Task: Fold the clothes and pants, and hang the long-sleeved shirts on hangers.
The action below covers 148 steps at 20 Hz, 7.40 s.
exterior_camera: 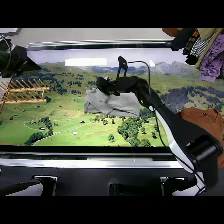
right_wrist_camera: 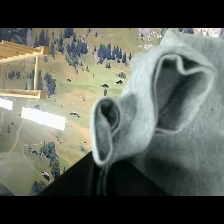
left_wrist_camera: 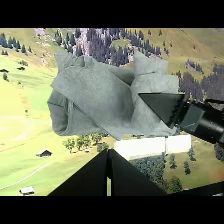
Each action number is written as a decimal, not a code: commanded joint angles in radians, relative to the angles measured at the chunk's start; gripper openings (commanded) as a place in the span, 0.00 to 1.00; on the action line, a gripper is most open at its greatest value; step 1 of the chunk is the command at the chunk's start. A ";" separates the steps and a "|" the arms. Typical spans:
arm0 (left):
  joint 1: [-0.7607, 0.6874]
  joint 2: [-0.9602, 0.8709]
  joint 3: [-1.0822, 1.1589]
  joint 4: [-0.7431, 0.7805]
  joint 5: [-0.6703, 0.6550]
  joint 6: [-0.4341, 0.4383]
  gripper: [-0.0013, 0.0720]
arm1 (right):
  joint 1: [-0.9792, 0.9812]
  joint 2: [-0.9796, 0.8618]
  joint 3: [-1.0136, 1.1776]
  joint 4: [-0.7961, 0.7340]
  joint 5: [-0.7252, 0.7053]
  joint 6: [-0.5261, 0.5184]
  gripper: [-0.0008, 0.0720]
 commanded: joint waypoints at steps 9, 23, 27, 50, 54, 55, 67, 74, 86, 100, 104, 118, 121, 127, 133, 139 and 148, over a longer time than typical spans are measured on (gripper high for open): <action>0.008 0.005 0.000 0.016 -0.019 0.012 0.04 | 0.091 -0.043 0.001 0.104 0.117 0.024 0.89; 0.008 0.005 0.000 0.013 -0.042 -0.004 0.04 | -0.699 0.098 0.003 0.073 -0.655 -0.285 0.91; 0.008 0.005 0.000 0.013 -0.041 -0.004 0.04 | -0.763 -0.058 -0.019 0.196 -0.657 -0.360 0.91; 0.008 0.003 0.000 0.016 -0.041 -0.004 0.04 | -0.571 -0.127 0.014 0.289 -0.488 -0.341 0.06; 0.008 0.003 0.000 0.016 -0.041 -0.005 0.04 | -0.705 -0.036 0.133 0.249 -0.475 -0.237 0.06; 0.008 0.003 0.000 0.016 -0.041 -0.005 0.04 | -0.741 -0.021 0.167 0.226 -0.477 -0.204 0.06; 0.008 0.003 0.000 0.016 -0.041 -0.005 0.04 | -1.114 0.085 0.272 0.124 -0.424 0.026 0.07; 0.008 0.003 0.000 0.016 -0.042 -0.005 0.04 | -1.227 0.140 0.272 -0.148 -0.469 0.298 0.06; 0.008 0.003 0.000 0.016 -0.042 -0.006 0.04 | -1.227 0.206 0.272 -0.311 -0.777 0.388 0.06; 0.008 0.003 0.000 0.016 -0.042 -0.008 0.04 | -1.227 0.311 0.272 -0.525 -1.080 0.315 0.07; 0.008 0.003 0.000 0.016 -0.042 -0.008 0.04 | -1.227 0.311 0.257 -0.651 -1.142 0.218 0.07; 0.006 0.003 0.000 0.016 -0.042 -0.008 0.04 | -1.225 0.311 -0.257 -0.970 -1.086 0.065 0.07; 0.006 0.003 0.000 0.016 -0.042 -0.008 0.04 | -1.225 0.311 -0.311 -1.027 -1.077 0.065 0.07; 0.006 0.003 0.000 0.016 -0.042 -0.008 0.04 | -1.225 0.312 -0.357 -1.057 -1.100 0.065 0.07; 0.006 0.003 0.000 0.016 -0.041 -0.007 0.04 | -1.225 0.311 -0.360 -1.048 -1.126 0.073 0.07; 0.006 0.003 0.000 0.016 -0.041 -0.008 0.04 | -1.225 0.311 -0.360 -1.017 -1.139 0.072 0.55; 0.006 -0.012 -0.062 0.192 -0.075 0.031 0.04 | -1.212 0.441 -0.312 -0.673 -0.816 0.072 0.36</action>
